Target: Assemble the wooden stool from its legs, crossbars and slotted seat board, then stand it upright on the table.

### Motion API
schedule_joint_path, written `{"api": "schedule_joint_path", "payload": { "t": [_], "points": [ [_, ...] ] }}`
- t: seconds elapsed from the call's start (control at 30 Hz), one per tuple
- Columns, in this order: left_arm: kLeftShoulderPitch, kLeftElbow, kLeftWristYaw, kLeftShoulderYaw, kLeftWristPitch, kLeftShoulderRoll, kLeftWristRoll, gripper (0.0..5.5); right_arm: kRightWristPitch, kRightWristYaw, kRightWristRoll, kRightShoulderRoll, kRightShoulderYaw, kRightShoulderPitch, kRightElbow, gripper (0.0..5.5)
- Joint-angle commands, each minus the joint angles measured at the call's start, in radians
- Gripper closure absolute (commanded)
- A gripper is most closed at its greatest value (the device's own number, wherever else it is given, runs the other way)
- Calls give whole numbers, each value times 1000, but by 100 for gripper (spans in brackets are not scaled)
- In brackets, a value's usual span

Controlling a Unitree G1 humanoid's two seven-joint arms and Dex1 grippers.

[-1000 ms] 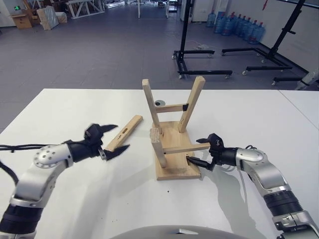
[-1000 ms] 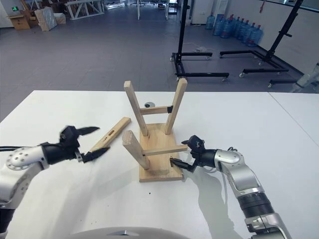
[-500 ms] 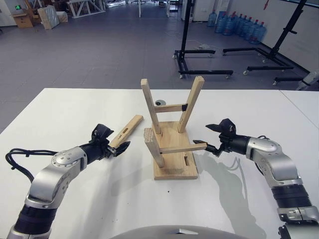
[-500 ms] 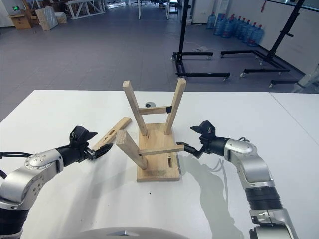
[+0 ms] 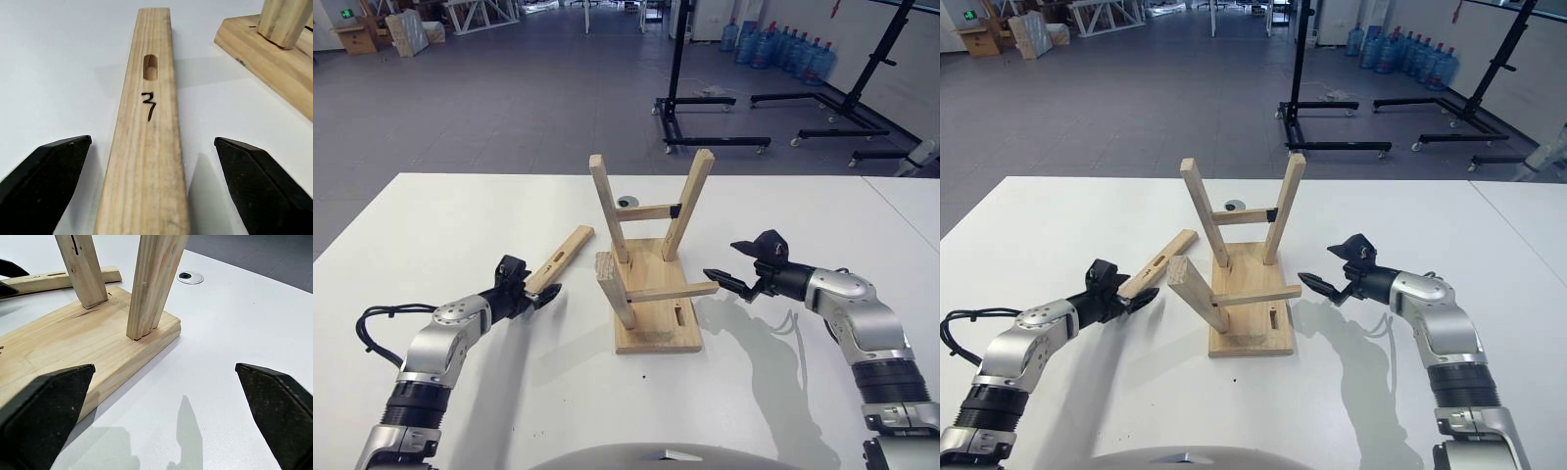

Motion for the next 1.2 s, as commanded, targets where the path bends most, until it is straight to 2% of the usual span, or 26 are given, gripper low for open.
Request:
{"api": "schedule_joint_path", "payload": {
  "t": [0.03, 0.1, 0.23, 0.7, 0.87, 1.0, 1.2],
  "points": [
    [2, 68, -16, -7, -27, -24, 23, 88, -4, -2, -9, 1, 8, -2, 0, 21],
    [6, 72, -25, -14, -30, -35, 23, 88, -6, -3, -10, 3, 12, 1, 0, 21],
    [11, 69, -37, -27, -44, -36, 42, 134, -7, -3, -11, 5, 18, 1, 4, 21],
    [-1, 90, 9, -23, 15, -7, 120, 344, -15, -5, -16, 22, 33, 10, 20, 21],
    [-1, 83, 10, -21, 13, -10, 132, 346, -16, -8, -15, 23, 27, 15, 20, 21],
    [-25, 30, 19, 62, 25, -3, 82, 346, -23, -11, -5, 18, -2, -2, 46, 21],
    [-132, -243, 8, 335, 126, 89, -113, 346, -33, -109, 34, -15, -170, -148, 232, 21]
  ]
}}
